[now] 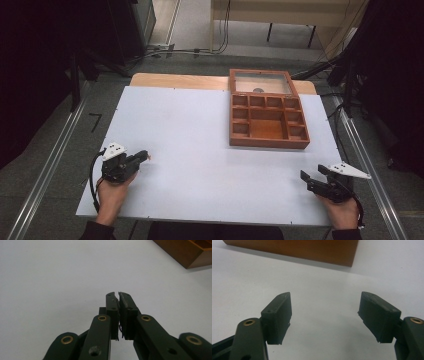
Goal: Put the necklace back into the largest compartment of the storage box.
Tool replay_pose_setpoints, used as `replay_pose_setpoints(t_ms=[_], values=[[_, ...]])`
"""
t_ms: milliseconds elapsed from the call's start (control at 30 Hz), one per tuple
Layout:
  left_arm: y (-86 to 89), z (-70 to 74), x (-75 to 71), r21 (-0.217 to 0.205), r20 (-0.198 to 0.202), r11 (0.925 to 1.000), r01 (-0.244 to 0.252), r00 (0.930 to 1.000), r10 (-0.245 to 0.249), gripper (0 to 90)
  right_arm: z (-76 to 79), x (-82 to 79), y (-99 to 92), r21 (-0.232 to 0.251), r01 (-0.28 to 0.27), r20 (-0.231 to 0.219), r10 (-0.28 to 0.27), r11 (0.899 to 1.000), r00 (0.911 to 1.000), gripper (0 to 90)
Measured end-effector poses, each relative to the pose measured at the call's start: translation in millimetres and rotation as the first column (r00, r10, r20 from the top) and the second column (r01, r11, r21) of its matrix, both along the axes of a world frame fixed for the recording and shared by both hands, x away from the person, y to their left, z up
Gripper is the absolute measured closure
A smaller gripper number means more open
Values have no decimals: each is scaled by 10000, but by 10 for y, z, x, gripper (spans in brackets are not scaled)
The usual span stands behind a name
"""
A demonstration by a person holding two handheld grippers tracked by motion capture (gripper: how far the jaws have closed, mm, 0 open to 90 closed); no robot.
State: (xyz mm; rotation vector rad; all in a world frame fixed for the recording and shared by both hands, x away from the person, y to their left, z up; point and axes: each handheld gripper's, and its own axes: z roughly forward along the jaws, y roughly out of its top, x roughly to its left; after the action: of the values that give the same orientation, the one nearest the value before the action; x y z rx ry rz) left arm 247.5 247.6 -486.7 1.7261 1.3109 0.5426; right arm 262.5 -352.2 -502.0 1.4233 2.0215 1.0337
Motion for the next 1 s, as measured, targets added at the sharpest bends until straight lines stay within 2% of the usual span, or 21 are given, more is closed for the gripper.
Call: replay_pose_setpoints(t_ms=[333,1000], values=[[-160,105,49,-21,99,9989,466,9989,-466,870,-6,0,5,-34,-30,24,30,10000,10000,249],[-366,180,123,-11,223,9960,897,9957,-897,869,1,-6,10,-30,-56,39,56,10000,10000,249]])
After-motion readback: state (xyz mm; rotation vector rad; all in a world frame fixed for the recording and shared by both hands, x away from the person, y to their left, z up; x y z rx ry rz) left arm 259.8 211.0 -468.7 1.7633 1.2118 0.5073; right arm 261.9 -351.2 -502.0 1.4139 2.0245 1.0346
